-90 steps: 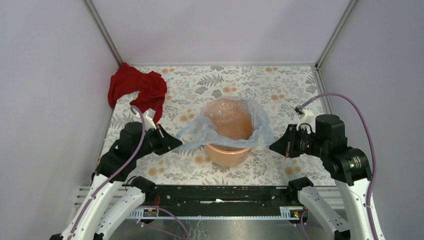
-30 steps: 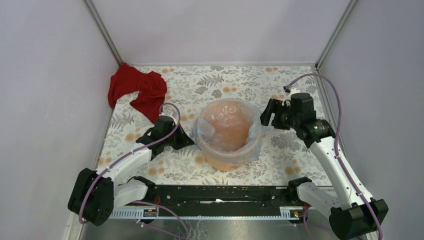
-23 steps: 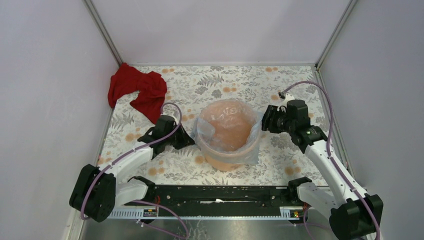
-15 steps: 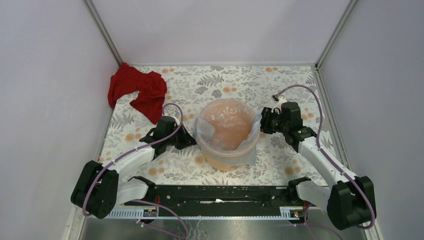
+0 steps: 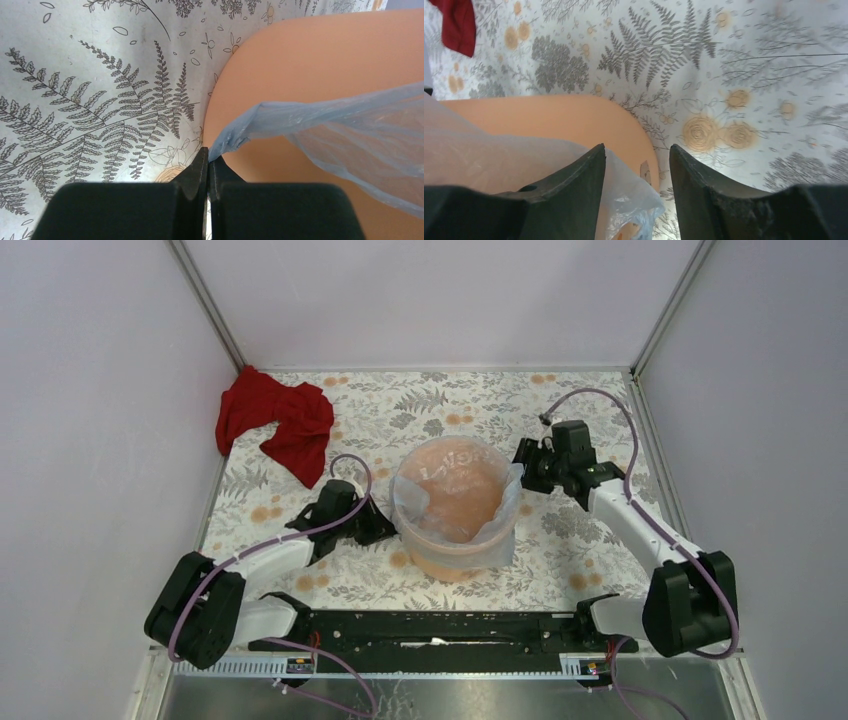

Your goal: Put the trash bags into the trash bin

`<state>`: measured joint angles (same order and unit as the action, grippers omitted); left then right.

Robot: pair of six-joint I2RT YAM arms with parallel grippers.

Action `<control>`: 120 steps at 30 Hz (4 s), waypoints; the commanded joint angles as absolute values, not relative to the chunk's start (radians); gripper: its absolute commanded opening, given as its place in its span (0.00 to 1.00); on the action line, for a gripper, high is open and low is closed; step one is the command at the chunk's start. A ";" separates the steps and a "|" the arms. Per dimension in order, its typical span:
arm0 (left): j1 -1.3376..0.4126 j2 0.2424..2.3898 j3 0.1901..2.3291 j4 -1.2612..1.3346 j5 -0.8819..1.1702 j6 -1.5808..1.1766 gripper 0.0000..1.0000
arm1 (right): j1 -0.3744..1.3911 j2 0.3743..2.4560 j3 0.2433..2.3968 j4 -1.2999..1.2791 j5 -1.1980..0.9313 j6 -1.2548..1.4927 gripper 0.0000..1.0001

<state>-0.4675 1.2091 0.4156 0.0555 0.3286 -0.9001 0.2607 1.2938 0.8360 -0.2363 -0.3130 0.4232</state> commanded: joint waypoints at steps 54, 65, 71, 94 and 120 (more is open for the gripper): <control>-0.497 1.067 0.341 0.021 0.259 -0.889 0.16 | 0.871 1.294 1.585 -0.849 -0.028 0.286 0.80; -0.496 1.040 0.344 0.002 0.252 -0.889 0.16 | 0.939 1.428 1.293 -0.664 0.219 0.383 0.60; -0.497 1.036 0.352 0.002 0.252 -0.894 0.16 | 0.949 1.518 1.125 -0.474 0.256 0.468 0.60; -0.497 1.017 0.358 -0.027 0.248 -0.885 0.16 | 0.964 1.708 0.998 -0.277 0.195 0.479 0.87; -0.497 1.019 0.345 -0.029 0.242 -0.875 0.20 | 0.949 1.501 1.142 -0.623 0.515 0.443 1.00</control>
<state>-0.4942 1.0313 0.3485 -0.0383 0.2558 -0.8894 0.9550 1.4754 1.1618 -0.6041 0.4118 0.4416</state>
